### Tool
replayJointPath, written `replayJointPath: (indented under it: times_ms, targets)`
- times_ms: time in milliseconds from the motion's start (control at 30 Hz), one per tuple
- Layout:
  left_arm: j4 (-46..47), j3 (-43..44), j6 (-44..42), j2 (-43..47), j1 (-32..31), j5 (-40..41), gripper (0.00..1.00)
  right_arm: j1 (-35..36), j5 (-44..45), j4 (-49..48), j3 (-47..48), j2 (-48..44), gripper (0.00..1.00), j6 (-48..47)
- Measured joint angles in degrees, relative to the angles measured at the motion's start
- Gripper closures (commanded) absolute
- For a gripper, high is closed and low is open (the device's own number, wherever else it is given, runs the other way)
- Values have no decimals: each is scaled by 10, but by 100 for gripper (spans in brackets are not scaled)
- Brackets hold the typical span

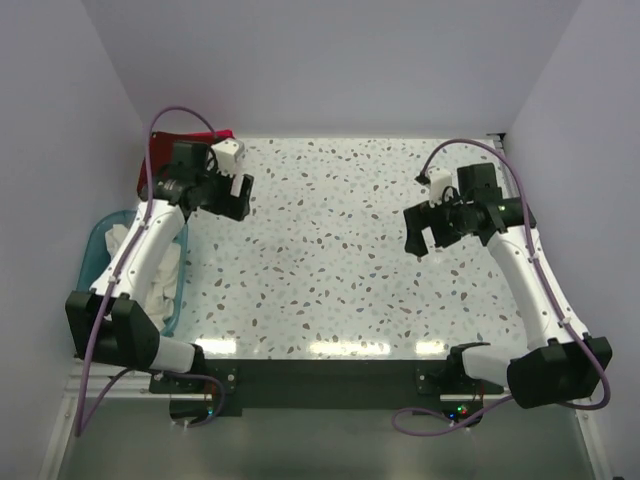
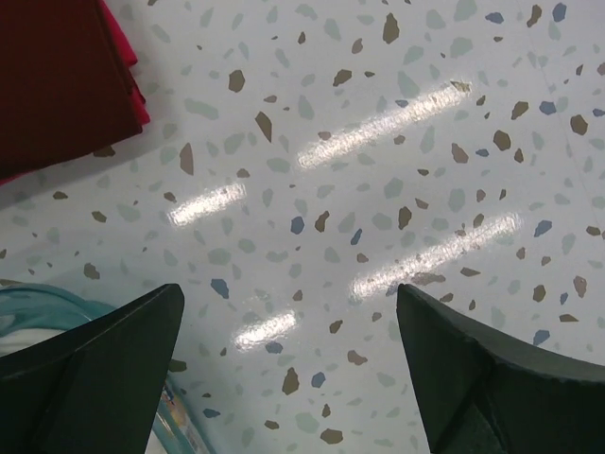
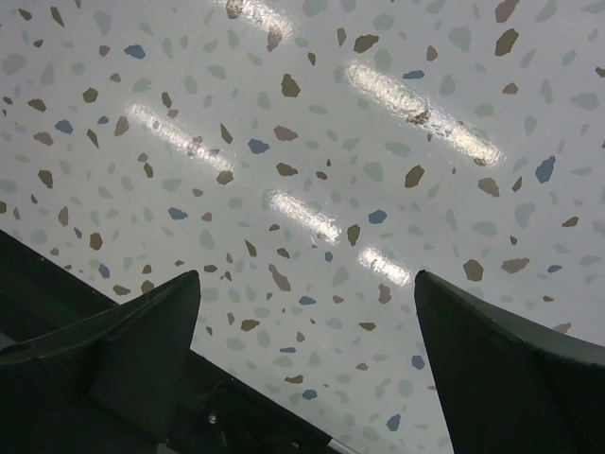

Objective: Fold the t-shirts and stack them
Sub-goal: Grab the tshirt from the pile

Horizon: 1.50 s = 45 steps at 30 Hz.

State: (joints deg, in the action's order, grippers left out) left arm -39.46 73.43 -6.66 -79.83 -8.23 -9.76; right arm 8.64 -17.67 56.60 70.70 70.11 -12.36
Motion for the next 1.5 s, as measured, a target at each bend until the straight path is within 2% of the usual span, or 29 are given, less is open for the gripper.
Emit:
replayJointPath:
  times_ms: [100, 167, 333, 533, 633, 800, 967, 1133, 1200, 1233, 1333, 1367, 1400, 1433, 1500]
  targets:
    - [-24, 30, -5, -21, 12, -24, 0, 0, -22, 5, 8, 1, 1, -13]
    - [-39, 65, -13, -26, 43, -59, 0, 0, -35, 13, 14, 5, 1, -25]
    - [-93, 164, -54, -24, 174, -89, 0, 0, -61, 23, 15, 15, 1, -56]
    - [-170, 180, -138, -7, 294, -83, 0, 0, -79, 20, 10, 29, 1, -78]
    - [-185, 158, -179, -11, 350, -71, 0, 0, -90, 15, 10, 46, 1, -82]
    - [-177, 65, -235, -58, 416, -31, 0, 0, -101, 6, 16, 99, 1, -82]
    - [-148, -5, -261, -133, 435, -4, 0, 0, -105, 5, 44, 151, 1, -80]
    - [-105, -36, -270, -169, 437, 0, 0, 0, -105, 6, 70, 173, 1, -76]
    - [-85, -46, -270, -180, 437, 2, 18, 0, -105, 7, 78, 179, 1, -76]
    - [-74, -52, -272, -188, 437, 4, 35, 0, -105, 7, 80, 181, 1, -76]
    - [-64, -54, -274, -196, 438, 4, 64, 0, -105, 8, 82, 185, 1, -76]
    - [-62, -54, -274, -195, 438, 4, 79, 0, -105, 8, 82, 185, 1, -76]
    - [-63, -52, -274, -193, 438, 2, 86, 0, -105, 8, 82, 185, 1, -76]
    - [-69, -47, -273, -189, 438, 0, 100, 0, -105, 8, 82, 185, 1, -76]
    - [-84, -32, -274, -177, 438, -7, 100, 0, -106, 8, 82, 185, 2, -75]
